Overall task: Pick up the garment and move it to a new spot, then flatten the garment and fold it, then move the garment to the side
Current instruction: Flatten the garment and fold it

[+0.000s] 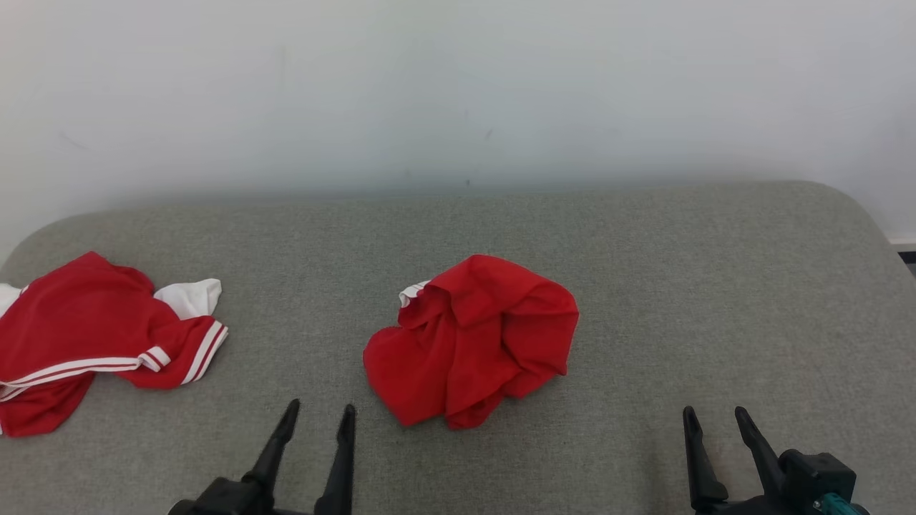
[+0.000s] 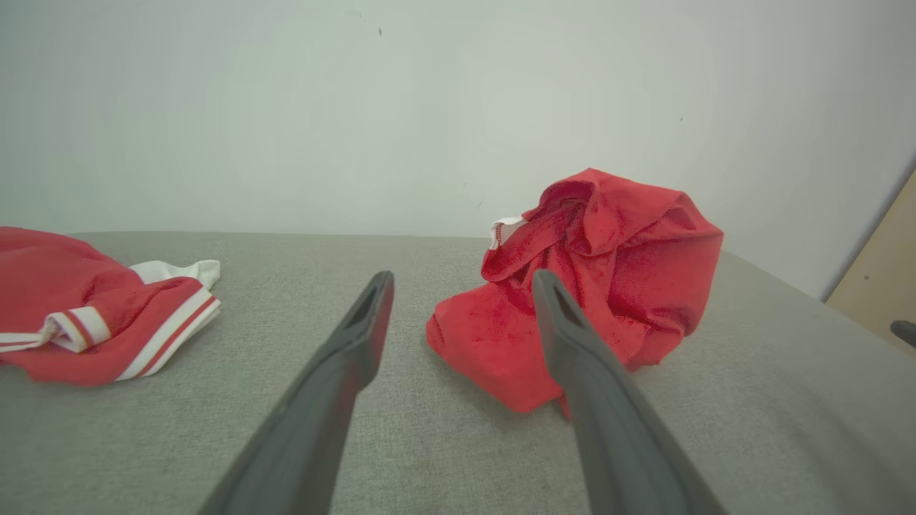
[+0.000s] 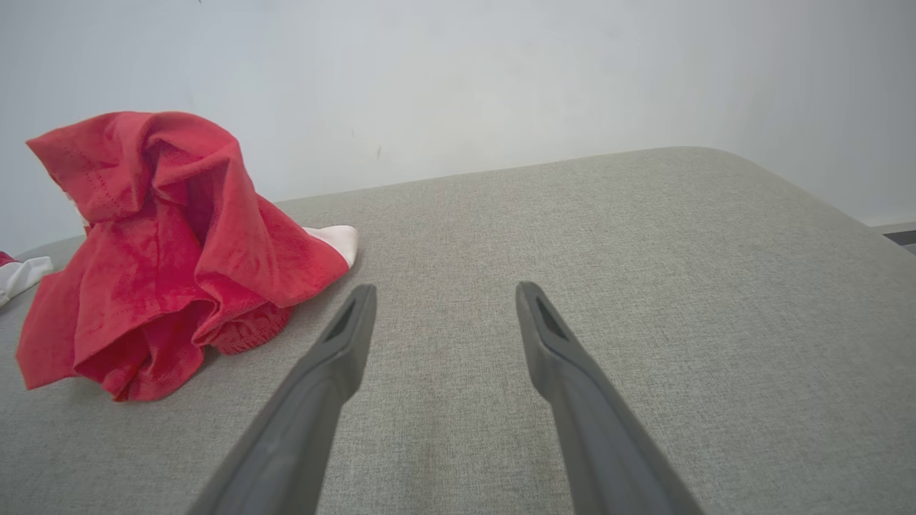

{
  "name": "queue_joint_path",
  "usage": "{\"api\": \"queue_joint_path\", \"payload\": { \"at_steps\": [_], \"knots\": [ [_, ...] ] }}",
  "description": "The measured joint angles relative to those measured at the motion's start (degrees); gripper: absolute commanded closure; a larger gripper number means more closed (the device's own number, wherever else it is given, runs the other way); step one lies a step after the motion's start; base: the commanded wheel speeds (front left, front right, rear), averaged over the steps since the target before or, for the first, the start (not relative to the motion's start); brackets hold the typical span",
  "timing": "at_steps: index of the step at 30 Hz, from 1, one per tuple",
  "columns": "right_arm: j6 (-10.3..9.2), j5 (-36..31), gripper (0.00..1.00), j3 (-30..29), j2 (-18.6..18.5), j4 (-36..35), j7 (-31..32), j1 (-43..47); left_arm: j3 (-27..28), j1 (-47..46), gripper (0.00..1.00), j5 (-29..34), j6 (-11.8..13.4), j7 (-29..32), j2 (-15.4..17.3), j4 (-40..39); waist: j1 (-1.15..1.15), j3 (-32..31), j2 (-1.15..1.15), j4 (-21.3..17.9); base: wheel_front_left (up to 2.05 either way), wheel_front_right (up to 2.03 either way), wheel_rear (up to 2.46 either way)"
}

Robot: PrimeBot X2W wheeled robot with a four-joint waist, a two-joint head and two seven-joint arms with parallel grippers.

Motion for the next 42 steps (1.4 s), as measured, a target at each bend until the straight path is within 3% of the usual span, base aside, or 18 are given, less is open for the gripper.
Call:
{"api": "queue_joint_path", "payload": {
  "at_steps": [8, 14, 22, 23, 24, 26, 28, 30, 32, 42],
  "knots": [
    [0.00, 0.78, 0.00, 1.35, 0.01, 0.03, -0.11, -1.01, -9.96, -9.77, 0.00, -5.57, -0.08, 0.44, 1.42, 8.35, 0.00, 1.11, 0.00, -3.01, 0.00, 0.00, 0.00],
    [0.00, 1.24, 0.00, 1.54, -0.01, 0.36, -0.64, -2.06, -11.91, -18.03, 0.00, -8.49, -0.07, 1.53, 0.66, 14.21, 0.00, 2.81, 0.00, -6.40, 0.00, 0.00, 0.00],
    [0.00, 2.07, 0.00, 2.14, -0.01, 1.68, -1.78, -3.22, -10.48, -23.53, 0.00, -9.81, 1.02, 1.92, 0.12, 19.41, 0.01, 5.09, 0.00, -11.29, 0.00, 0.00, 0.00],
    [0.00, 2.08, 0.00, 2.09, 0.00, 1.93, -1.86, -3.22, -10.47, -23.62, 0.22, -9.83, 1.27, 1.91, 0.05, 19.75, 0.01, 5.31, 0.00, -11.82, 0.00, 0.00, 0.00],
    [0.00, 2.09, 0.00, 2.04, -0.01, 2.18, -1.96, -3.22, -10.44, -23.68, 0.54, -9.89, 1.27, 1.89, 0.04, 20.11, 0.01, 5.51, 0.01, -12.31, 0.00, 0.00, 0.00],
    [0.00, 2.09, 0.00, 2.00, -0.03, 2.36, -2.27, -3.24, -10.47, -24.12, 0.57, -10.02, 1.29, 1.76, -0.03, 20.73, 0.01, 5.88, 0.00, -13.11, 0.00, 0.00, 0.00],
    [0.00, 2.11, 0.00, 2.10, 0.00, 2.64, -2.31, -3.31, -10.28, -24.52, 0.51, -10.06, 1.88, 1.67, -0.05, 21.28, 0.01, 6.14, 0.01, -13.68, 0.00, 0.00, 0.00],
    [0.00, 2.27, 0.00, 2.22, -0.01, 2.88, -2.36, -3.42, -9.84, -24.90, 0.56, -10.06, 2.85, 1.51, -0.07, 22.17, 0.01, 6.26, 0.00, -13.96, 0.00, 0.00, 0.00],
    [0.00, 2.30, 0.00, 2.47, -0.02, 3.07, -2.36, -3.54, -9.80, -25.92, 1.00, -10.12, 3.03, 1.52, -0.10, 23.04, 0.01, 6.14, 0.01, -13.89, 0.00, 0.00, 0.00],
    [0.00, 2.23, 0.00, 3.81, -0.01, 3.55, -1.91, -4.03, -13.66, -36.40, 1.00, -9.56, 1.72, 1.15, -1.70, 22.75, 0.00, 4.61, 0.00, -13.49, 0.00, 0.00, 0.00]
  ]
}}
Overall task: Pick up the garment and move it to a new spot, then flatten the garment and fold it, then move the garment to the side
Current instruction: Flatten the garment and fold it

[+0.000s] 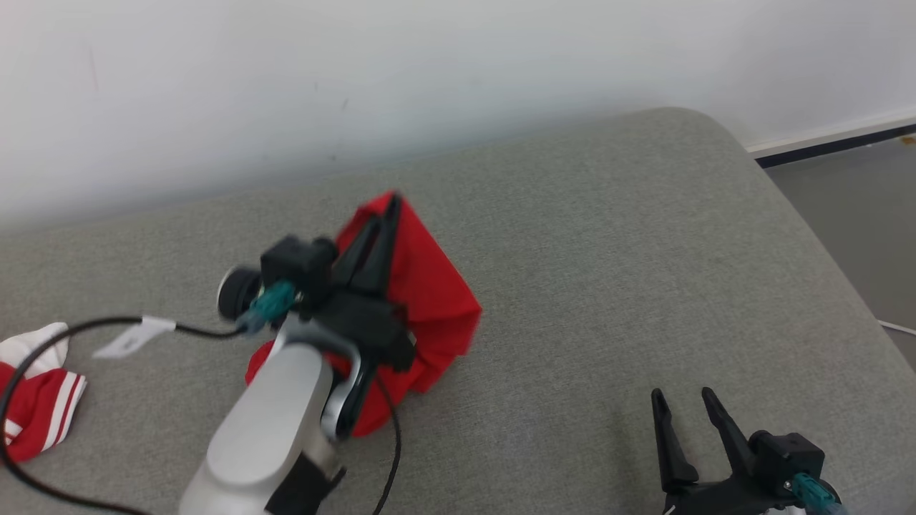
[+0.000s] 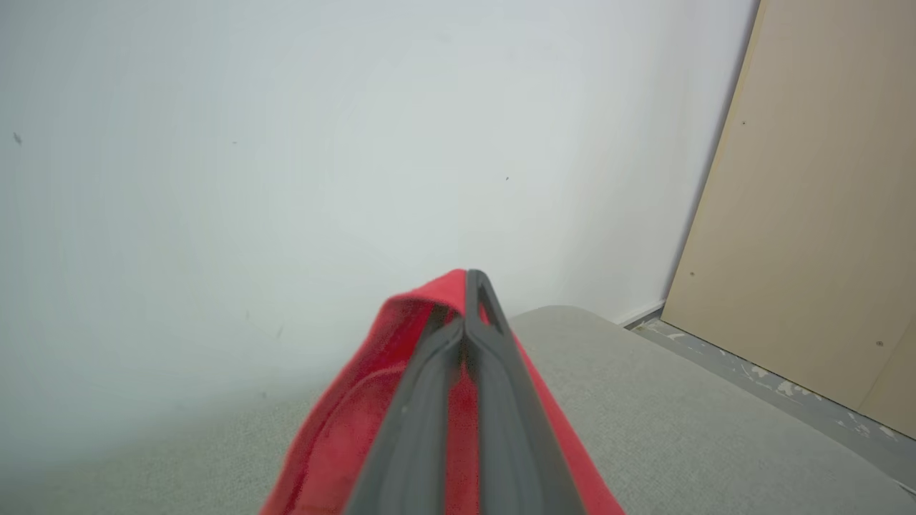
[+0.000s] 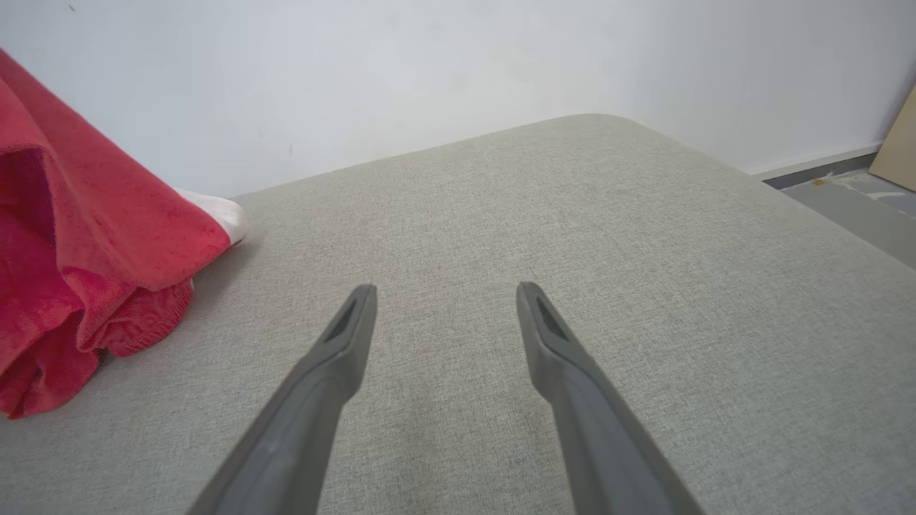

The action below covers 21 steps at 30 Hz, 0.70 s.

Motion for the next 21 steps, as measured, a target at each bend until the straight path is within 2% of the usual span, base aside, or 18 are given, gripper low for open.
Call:
{"api": "queue_joint_path", "payload": {
  "at_steps": [8, 14, 17, 21],
  "knots": [
    [0.00, 1.05, 0.00, 1.35, 0.01, 0.91, -0.37, -0.24, -4.43, -11.88, 1.00, -1.19, -0.96, -0.43, -1.00, -4.38, 0.00, -0.67, 0.00, -2.43, 0.00, 0.00, 0.00],
    [0.00, 1.10, 0.00, 0.89, 0.00, 1.54, -0.88, -0.14, -5.98, -17.25, 1.00, -5.80, -0.91, -1.09, -1.12, -13.67, 0.00, -0.58, 0.00, -3.62, 0.00, 0.00, 0.00],
    [0.00, 1.20, 0.00, 0.54, 0.00, 1.72, -1.15, -0.18, -5.69, -17.42, 1.00, -7.08, 1.31, -1.15, -1.16, -18.33, 0.00, -0.45, 0.00, -2.91, 0.00, 0.00, 0.00],
    [0.00, 1.64, 0.00, 0.63, -0.01, 1.54, -1.35, -0.23, -5.83, -10.15, 1.00, -7.50, 3.72, -0.77, -0.18, -15.04, -0.01, -0.11, 0.00, -1.49, 0.00, 0.00, 0.00]
  ]
}}
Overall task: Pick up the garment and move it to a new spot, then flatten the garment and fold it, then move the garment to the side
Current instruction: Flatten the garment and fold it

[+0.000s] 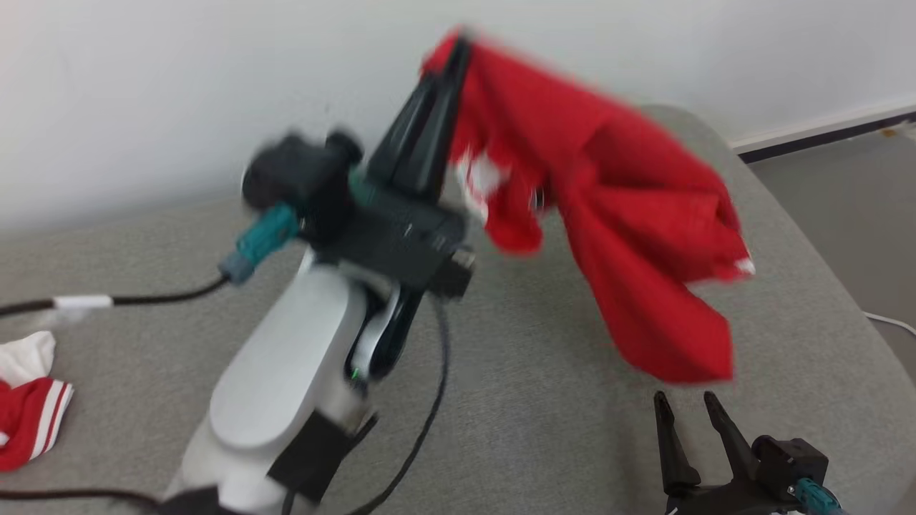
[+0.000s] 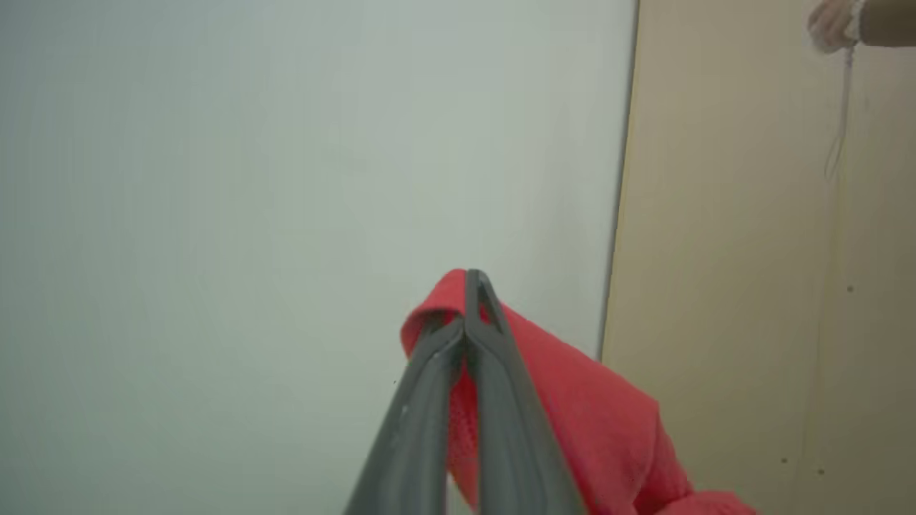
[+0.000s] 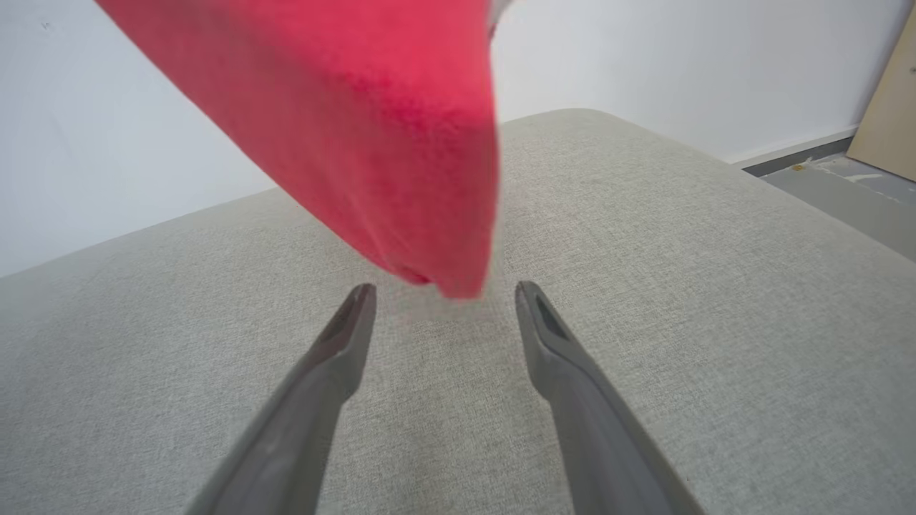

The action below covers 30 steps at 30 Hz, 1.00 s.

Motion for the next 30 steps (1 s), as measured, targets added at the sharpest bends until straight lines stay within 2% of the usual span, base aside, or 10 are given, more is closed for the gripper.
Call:
{"api": "queue_joint_path", "payload": {
  "at_steps": [6, 11, 12, 13, 15, 20, 22, 25, 28, 30],
  "knots": [
    [0.00, -0.08, 0.00, -0.58, 0.02, -0.20, -0.09, -0.32, 1.57, 13.56, 1.00, -2.70, 2.44, 1.04, 4.76, 8.54, 0.00, 1.05, 0.00, 2.69, 0.00, 0.00, 0.00],
    [0.00, -0.53, 0.00, -0.93, 0.01, -0.36, 0.01, -1.09, 4.10, 18.07, 1.00, -4.53, 3.50, 0.54, 5.78, 13.76, 0.00, 1.87, 0.00, 5.24, 0.00, 0.00, 0.00],
    [0.00, -0.55, 0.00, -0.87, 0.01, -0.46, 0.04, -1.29, 4.72, 18.34, 0.33, -5.04, 3.97, 0.34, 5.70, 14.48, 0.00, 1.99, 0.00, 5.72, 0.00, 0.00, 0.00],
    [0.00, -0.54, 0.00, -0.75, 0.03, -0.55, 0.08, -1.36, 5.42, 18.63, 0.00, -5.61, 4.25, 0.29, 5.59, 15.23, 0.00, 2.10, 0.00, 6.18, 0.00, 0.00, 0.00],
    [0.00, -0.54, 0.00, -0.66, 0.02, -0.57, 0.18, -1.35, 5.89, 18.90, 0.00, -5.79, 4.43, 0.14, 5.54, 15.69, 0.00, 2.18, 0.00, 6.60, 0.00, 0.00, 0.00],
    [0.00, -0.60, 0.00, -0.63, 0.02, -0.79, 0.54, -1.33, 10.03, 19.73, 0.00, -4.44, 8.32, -0.36, 6.04, 16.07, 0.00, 2.33, 0.00, 8.28, 0.00, 0.00, 0.00],
    [0.00, -0.63, 0.00, -0.71, 0.04, -0.90, 0.58, -1.32, 11.05, 20.06, 0.00, -3.43, 8.44, -0.37, 6.26, 14.81, 0.00, 2.33, 0.00, 8.30, 0.00, 0.00, 0.00],
    [0.00, -0.64, 0.00, -1.00, 0.02, -0.94, 0.70, -1.29, 9.55, 20.20, 0.00, -3.25, 4.22, -0.38, 5.28, 11.80, 0.00, 2.27, 0.00, 8.29, 0.00, 0.00, 0.00],
    [0.00, -0.64, 0.00, -1.98, 0.03, -1.00, 0.76, -1.14, 4.17, 21.19, 0.00, -3.25, -1.75, 0.78, 3.12, 9.89, 0.00, 2.17, 0.00, 8.20, 0.00, 0.00, 0.00],
    [0.00, -0.88, 0.00, -2.98, 0.01, -1.02, 0.82, -1.04, 0.42, 21.13, 0.00, -3.18, -3.69, 2.43, 1.92, 8.75, 0.00, 2.21, 0.00, 7.94, 0.00, 0.00, 0.00]
  ]
}}
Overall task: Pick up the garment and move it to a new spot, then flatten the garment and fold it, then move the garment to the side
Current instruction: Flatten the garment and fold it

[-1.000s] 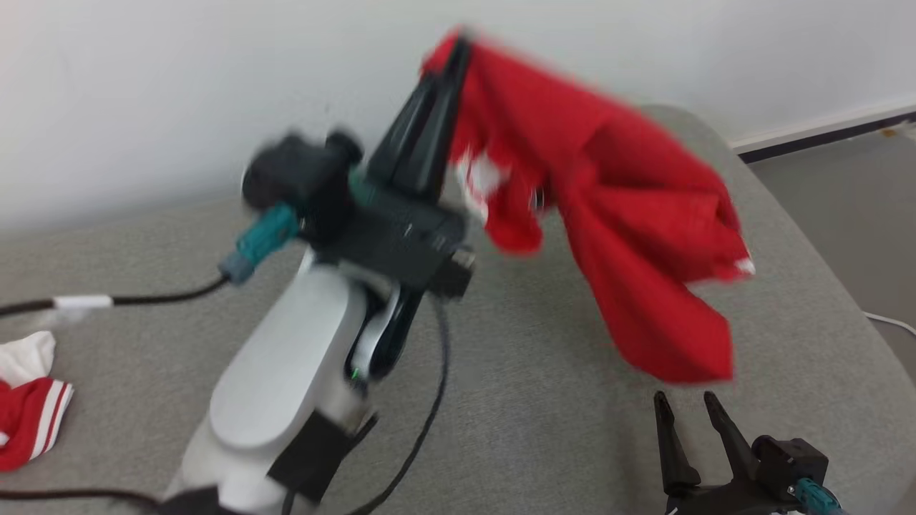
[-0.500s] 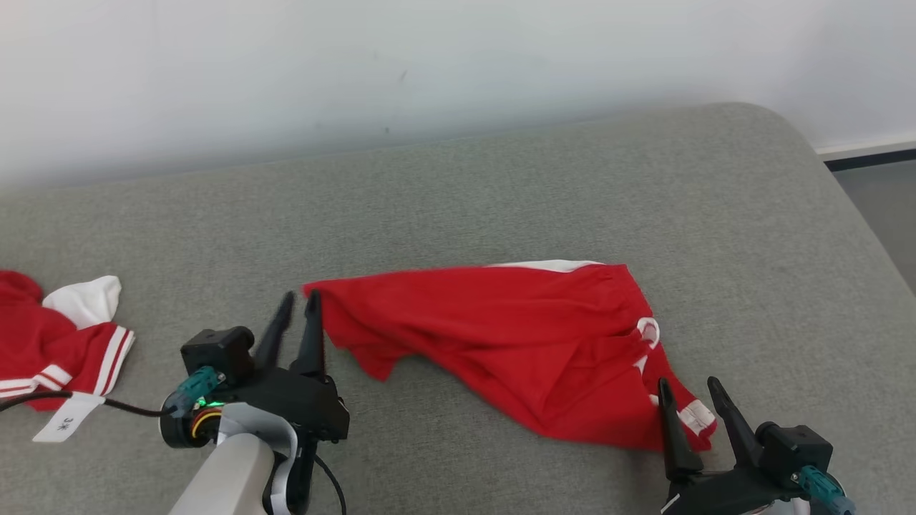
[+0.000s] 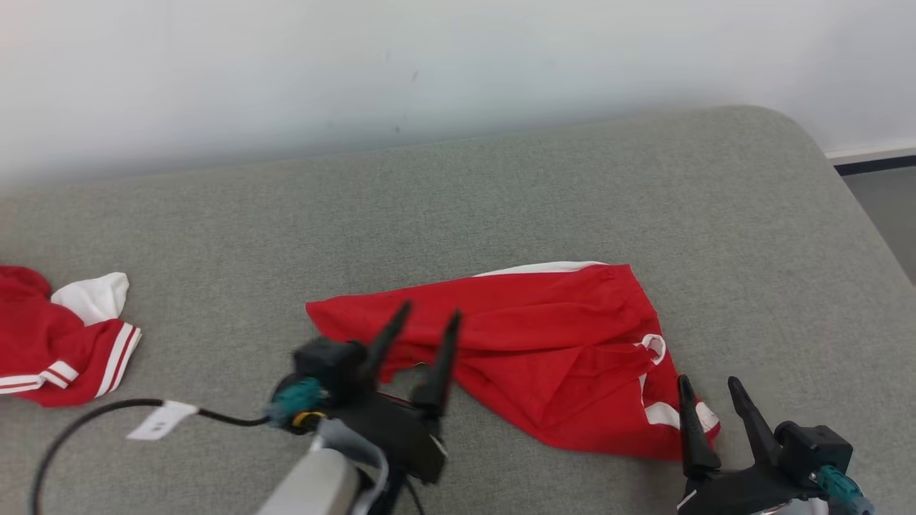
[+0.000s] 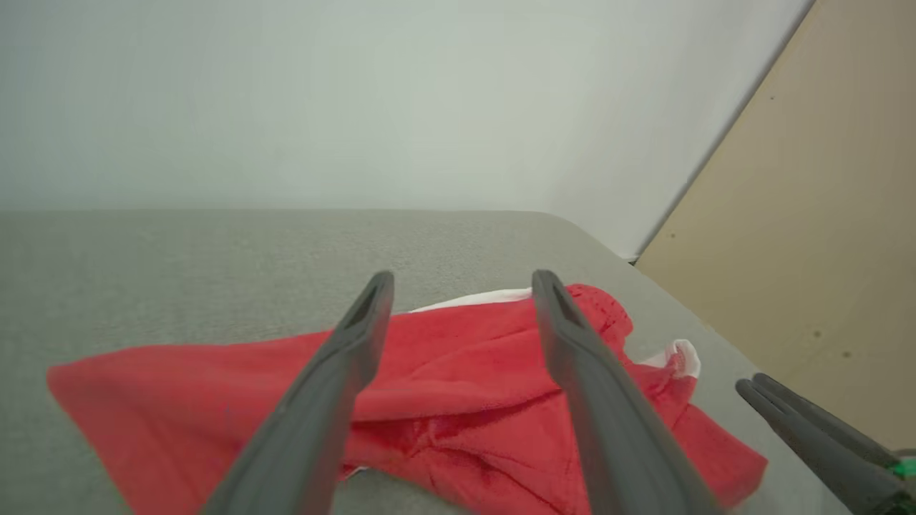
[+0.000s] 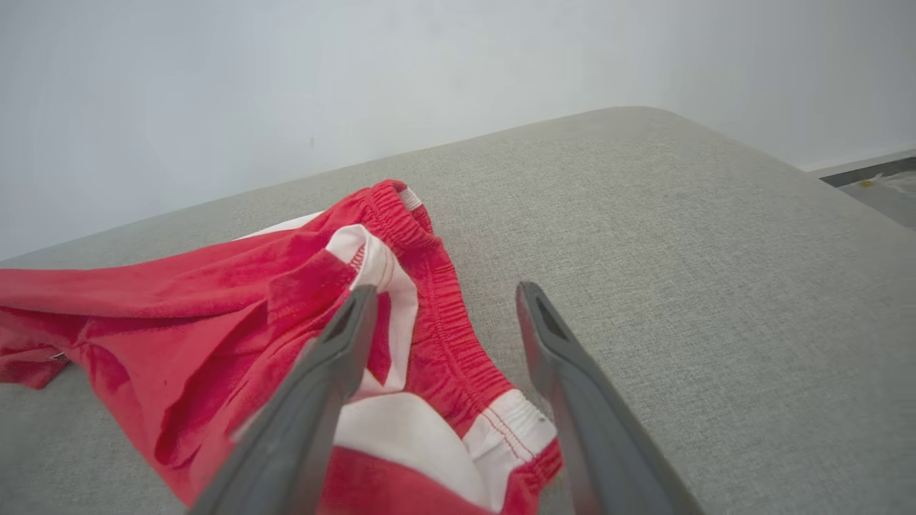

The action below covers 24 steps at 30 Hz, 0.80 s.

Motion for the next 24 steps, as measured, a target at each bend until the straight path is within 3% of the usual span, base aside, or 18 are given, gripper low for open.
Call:
{"api": "queue_joint_path", "payload": {
  "at_steps": [5, 11, 17, 22, 23, 24],
  "knots": [
    [0.00, -0.62, 0.00, -1.27, 0.00, -0.27, 0.10, -0.21, -7.65, -0.92, 0.00, 0.79, -1.08, 2.33, -1.63, -1.21, 0.00, 0.38, 0.00, -1.80, 0.00, 0.00, 0.00],
    [0.00, -0.12, 0.00, -0.85, 0.00, 0.15, -0.34, -0.40, -12.72, -2.69, 0.00, 2.13, -1.46, 4.03, -2.14, 1.86, 0.00, 1.15, 0.00, -5.57, 0.00, 0.00, 0.00],
    [0.00, 0.25, 0.00, -0.52, -0.01, 0.60, -0.85, -0.41, -15.19, -4.80, 0.00, 7.24, 4.16, 6.88, -1.72, 9.71, 0.00, 2.03, 0.00, -9.56, 0.00, 0.00, 0.00],
    [0.00, 0.25, 0.00, -0.96, -0.01, 0.86, -1.19, -0.43, -16.62, -5.69, 0.00, 9.01, 6.12, 7.17, -1.68, 13.82, 0.00, 2.95, 0.00, -11.45, 0.00, 0.00, 0.00],
    [0.00, 0.25, 0.00, -1.00, -0.02, 0.88, -1.20, -0.43, -16.55, -5.98, 0.13, 9.03, 6.38, 6.81, -1.68, 14.30, 0.00, 3.15, 0.00, -11.50, 0.00, 0.00, 0.00],
    [0.00, 0.25, 0.00, -0.96, -0.02, 0.90, -1.25, -0.45, -16.52, -6.16, 0.58, 9.07, 6.92, 6.66, -1.72, 14.74, 0.01, 3.25, 0.00, -11.45, 0.00, 0.00, 0.00]
  ]
}}
